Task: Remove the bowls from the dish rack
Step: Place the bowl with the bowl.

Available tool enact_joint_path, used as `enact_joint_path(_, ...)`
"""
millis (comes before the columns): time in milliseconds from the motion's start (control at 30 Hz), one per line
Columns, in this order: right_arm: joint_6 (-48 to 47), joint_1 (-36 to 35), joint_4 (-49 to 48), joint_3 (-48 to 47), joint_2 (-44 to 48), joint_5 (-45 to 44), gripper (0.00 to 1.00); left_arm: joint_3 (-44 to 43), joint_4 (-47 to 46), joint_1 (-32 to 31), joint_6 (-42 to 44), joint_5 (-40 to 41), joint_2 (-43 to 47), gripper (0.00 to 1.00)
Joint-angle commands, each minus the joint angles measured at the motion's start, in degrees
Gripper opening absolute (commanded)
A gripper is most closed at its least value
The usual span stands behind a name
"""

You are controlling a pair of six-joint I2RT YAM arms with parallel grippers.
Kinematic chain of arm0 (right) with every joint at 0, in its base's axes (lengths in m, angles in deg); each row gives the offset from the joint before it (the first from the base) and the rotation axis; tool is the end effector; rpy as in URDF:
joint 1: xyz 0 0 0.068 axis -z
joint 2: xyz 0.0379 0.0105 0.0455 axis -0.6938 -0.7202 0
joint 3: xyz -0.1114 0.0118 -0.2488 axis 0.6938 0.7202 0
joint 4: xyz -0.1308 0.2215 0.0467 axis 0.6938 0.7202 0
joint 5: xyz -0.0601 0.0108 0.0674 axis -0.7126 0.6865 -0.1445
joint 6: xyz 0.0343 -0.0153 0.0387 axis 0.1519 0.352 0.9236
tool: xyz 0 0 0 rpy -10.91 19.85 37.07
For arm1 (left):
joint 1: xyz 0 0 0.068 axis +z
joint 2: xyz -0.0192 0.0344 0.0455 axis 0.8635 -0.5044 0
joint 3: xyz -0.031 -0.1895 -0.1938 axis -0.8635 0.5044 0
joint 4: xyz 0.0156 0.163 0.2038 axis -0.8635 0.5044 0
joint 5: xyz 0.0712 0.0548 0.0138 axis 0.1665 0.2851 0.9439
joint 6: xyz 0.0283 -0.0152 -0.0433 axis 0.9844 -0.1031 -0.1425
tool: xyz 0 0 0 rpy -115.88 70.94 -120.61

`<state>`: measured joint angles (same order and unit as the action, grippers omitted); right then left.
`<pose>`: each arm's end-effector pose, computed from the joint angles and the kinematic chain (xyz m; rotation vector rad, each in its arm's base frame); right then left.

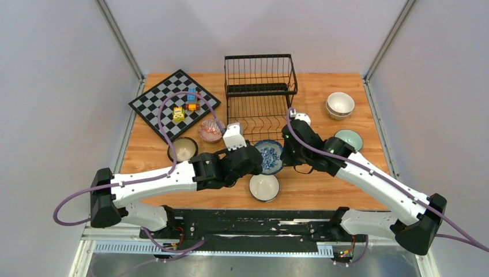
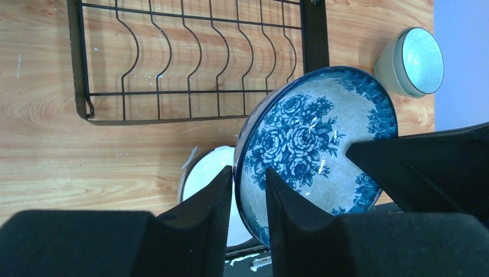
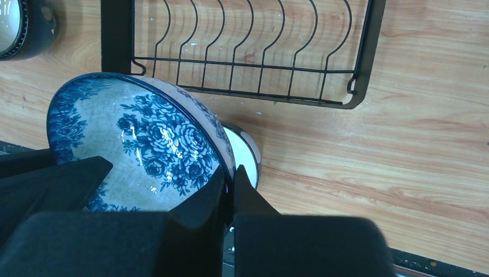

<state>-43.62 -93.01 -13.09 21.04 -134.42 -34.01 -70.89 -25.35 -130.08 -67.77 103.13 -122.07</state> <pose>0.1549 0.1664 0.3356 -0.0563 2.3742 0.5194 0.1133 -0.2513 0.3082 -0.2634 2.1978 -0.5681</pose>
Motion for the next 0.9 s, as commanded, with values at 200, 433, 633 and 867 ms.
enact_joint_path(200,1.7,0.7,-0.7,-1.0,0.4,0.6,0.00,0.9,-1.4,0.5,0.6,0.5,-0.3,0.12)
enact_joint_path(433,0.2,0.6,-0.9,-1.6,-0.1,2.4,0.00,0.5,-1.5,0.5,1.3,0.8,-0.6,0.00)
enact_joint_path(633,-1.4,0.6,-1.3,-2.1,-0.5,4.3,0.11,0.7,-2.7,0.5,2.5,0.6,-0.2,0.00)
enact_joint_path(867,-2.3,0.6,-2.1,-2.4,-0.4,6.3,0.40,2.2,-6.4,0.6,3.9,-0.9,1.5,0.00)
